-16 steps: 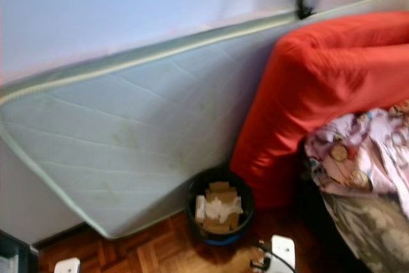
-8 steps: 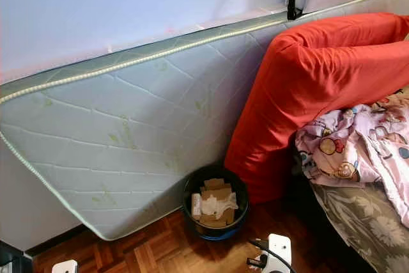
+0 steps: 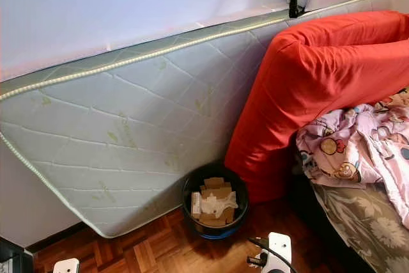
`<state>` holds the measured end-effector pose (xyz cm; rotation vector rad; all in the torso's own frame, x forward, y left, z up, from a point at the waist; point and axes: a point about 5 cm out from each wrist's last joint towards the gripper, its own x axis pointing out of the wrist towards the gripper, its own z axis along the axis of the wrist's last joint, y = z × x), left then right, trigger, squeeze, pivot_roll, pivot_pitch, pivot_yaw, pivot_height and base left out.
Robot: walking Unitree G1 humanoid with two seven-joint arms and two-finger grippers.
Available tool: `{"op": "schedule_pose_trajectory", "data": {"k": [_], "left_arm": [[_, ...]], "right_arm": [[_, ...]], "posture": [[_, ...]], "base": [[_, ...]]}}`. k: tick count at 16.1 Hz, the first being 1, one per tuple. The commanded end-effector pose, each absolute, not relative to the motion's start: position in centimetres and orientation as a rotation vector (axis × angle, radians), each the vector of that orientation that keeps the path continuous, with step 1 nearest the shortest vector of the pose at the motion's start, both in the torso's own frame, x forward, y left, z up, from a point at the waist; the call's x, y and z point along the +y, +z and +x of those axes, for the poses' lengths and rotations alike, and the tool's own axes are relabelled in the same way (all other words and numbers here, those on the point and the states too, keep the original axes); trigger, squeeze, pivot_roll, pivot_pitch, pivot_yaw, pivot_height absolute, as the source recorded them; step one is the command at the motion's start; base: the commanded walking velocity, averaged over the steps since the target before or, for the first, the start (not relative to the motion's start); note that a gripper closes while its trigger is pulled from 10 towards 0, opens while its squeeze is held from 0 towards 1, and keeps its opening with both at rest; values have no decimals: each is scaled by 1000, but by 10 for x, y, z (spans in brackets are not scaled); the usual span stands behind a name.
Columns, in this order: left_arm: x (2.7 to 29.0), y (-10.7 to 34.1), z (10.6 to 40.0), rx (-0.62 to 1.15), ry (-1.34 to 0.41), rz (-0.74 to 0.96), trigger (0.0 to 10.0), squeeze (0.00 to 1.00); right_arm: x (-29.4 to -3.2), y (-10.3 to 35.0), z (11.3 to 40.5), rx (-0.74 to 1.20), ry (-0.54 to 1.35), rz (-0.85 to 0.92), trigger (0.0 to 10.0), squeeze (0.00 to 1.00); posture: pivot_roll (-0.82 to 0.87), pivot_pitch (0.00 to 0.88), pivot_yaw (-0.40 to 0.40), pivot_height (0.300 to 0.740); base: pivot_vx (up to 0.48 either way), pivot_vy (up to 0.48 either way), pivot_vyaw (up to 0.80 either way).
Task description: Clean up the room
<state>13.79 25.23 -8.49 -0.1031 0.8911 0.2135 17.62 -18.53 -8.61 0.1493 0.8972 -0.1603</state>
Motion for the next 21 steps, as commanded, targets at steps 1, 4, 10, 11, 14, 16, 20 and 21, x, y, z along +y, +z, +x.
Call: {"op": "schedule_pose_trajectory", "data": {"k": [1, 4, 10, 11, 14, 16, 20, 21], "left_arm": [[252, -86, 137, 894, 217, -103, 10000, 0], [252, -86, 136, 902, 219, -94, 10000, 0], [252, -86, 137, 901, 223, -95, 10000, 0], [252, -86, 137, 901, 226, -98, 10000, 0], [252, -86, 136, 902, 228, -97, 10000, 0], [252, -86, 136, 902, 224, -95, 10000, 0], [252, -86, 136, 903, 223, -90, 10000, 0], [252, -86, 136, 903, 222, -89, 10000, 0]], "right_arm": [[-187, -84, 180, 878, -155, 139, 10000, 0], [-186, -83, 181, 869, -152, 142, 10000, 0], [-186, -81, 185, 857, -142, 148, 10000, 0], [-186, -81, 185, 858, -139, 144, 10000, 0], [-187, -79, 188, 841, -120, 111, 10000, 0], [-186, -80, 187, 853, -128, 141, 10000, 0], [-185, -80, 187, 850, -107, 135, 10000, 0], [-184, -80, 188, 849, -105, 134, 10000, 0]], "posture": [[64, 7, -23, 740], [71, 4, -25, 740], [68, 4, -27, 740], [67, 3, -27, 740], [65, 0, -24, 740], [69, 0, -22, 740], [65, 0, -18, 740], [65, 0, -18, 740]], "base": [[0, 0, 0], [0, 0, 800], [167, 0, 0], [259, 0, 0], [263, 0, 533], [264, 0, 228], [263, 0, 0], [262, 0, 0]]}}
